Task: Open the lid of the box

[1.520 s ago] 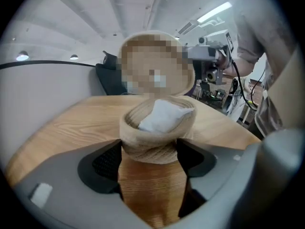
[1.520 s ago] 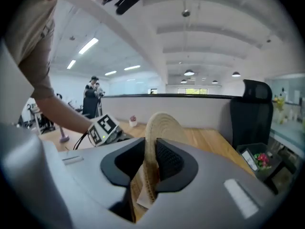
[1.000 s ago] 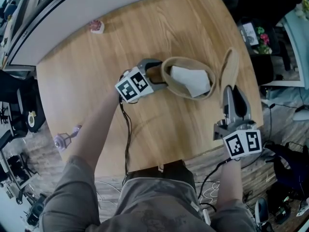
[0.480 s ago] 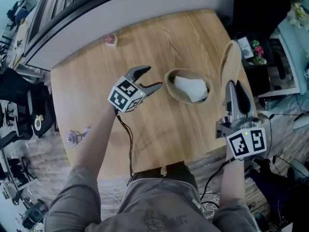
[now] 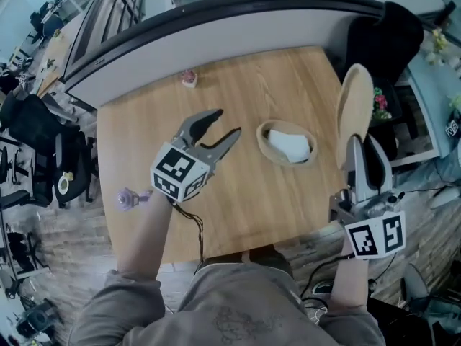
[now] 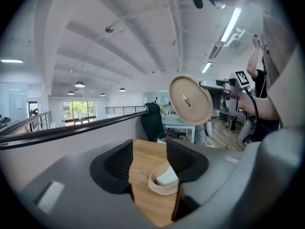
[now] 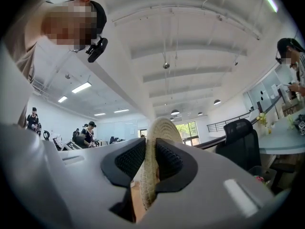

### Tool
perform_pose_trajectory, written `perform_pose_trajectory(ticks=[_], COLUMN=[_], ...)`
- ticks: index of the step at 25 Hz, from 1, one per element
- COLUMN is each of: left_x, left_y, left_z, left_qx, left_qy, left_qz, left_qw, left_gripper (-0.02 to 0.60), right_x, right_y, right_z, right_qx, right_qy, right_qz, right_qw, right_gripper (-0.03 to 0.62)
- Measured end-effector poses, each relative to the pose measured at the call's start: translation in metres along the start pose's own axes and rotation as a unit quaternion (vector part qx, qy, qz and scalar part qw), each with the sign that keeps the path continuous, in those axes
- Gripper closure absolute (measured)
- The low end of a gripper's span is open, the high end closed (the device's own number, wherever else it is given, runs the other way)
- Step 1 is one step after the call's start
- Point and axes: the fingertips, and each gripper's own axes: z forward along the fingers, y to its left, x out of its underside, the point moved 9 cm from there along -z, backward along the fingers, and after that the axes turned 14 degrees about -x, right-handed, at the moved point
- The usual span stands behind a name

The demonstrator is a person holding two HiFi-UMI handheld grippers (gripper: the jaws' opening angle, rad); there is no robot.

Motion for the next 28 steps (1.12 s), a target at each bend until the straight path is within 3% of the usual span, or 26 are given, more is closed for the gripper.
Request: perform_pose_trajectory(ticks=[4,8,12,14,19,28], left_x=[-0.026,-0.045,-0.046,-0.043,-0.040,-0.040], left_y=[-0.006,-0.009,-0.020,-0.024,-0.037,-0.051], left_z=[-0.043,-0.082,-0.112,-0.123,-0.134,-0.137], left_qx=[-0.027,-0.041,-0.042,-0.047,-0.051,-0.039], left_qy=[-0.018,-0.039,-0.055,-0.055,-0.060,-0.067], left_qz=[0.006,-0.013,0.012,0.005,-0.039,-0.027], left_qw=[0.9995,0.9983,0.9976,0.9974,0.9961,0.9966], left_gripper=[0.405,0.453,0.471,0.496,0.526,0.580], right_x=[-0.018,-0.029,-0.024,-0.016,0.007,0.016], right_y=[0.027,0.050,0.075,0.085,0.099,0.108], right_z=[-0.010,-0.020,-0.032,-0.036,-0.039,-0.034], right_qx=[-0.021,-0.035,-0.048,-0.059,-0.074,-0.075], right_qy=[-0.003,-0.003,0.016,0.030,0.063,0.072], right_qz=[-0.015,-0.026,-0.019,-0.007,0.020,0.028], right_qw=[1.000,0.999,0.999,0.998,0.995,0.994], right_gripper=[0.519,0.519,0.519,0.519,0.519,0.519])
